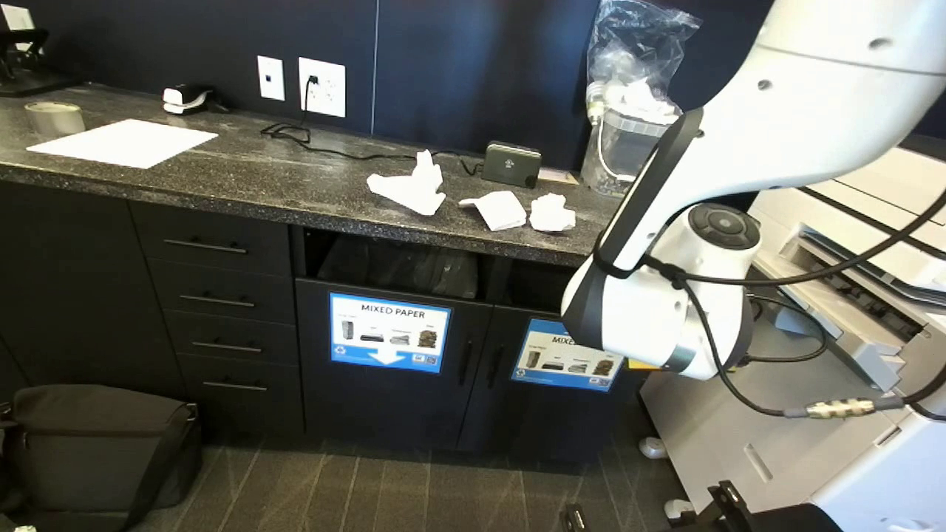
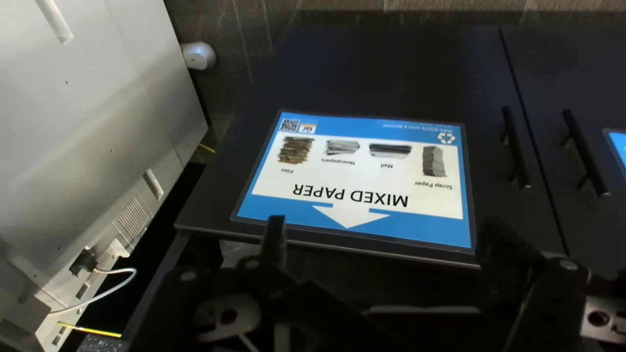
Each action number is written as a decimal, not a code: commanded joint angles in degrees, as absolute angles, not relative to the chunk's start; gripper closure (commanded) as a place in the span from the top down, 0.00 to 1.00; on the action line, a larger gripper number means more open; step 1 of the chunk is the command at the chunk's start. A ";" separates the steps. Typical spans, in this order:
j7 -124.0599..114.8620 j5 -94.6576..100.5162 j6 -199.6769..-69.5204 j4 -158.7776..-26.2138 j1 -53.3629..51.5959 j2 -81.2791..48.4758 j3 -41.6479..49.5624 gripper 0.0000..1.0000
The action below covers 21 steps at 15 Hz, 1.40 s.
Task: Pick up the paper from the counter and put it in the bin
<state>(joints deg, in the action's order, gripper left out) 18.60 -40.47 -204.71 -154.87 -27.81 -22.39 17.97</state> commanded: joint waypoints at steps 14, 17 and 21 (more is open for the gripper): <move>51.58 -51.93 -172.76 -158.44 -74.40 -20.74 68.67 1.00; 50.26 -49.97 -166.23 -158.40 -85.87 -23.35 80.45 1.00; 50.73 -50.53 -162.48 -158.34 -91.18 -22.74 86.39 1.00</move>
<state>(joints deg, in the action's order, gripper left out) 50.70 -50.53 -162.28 -158.34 -91.51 -22.82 86.73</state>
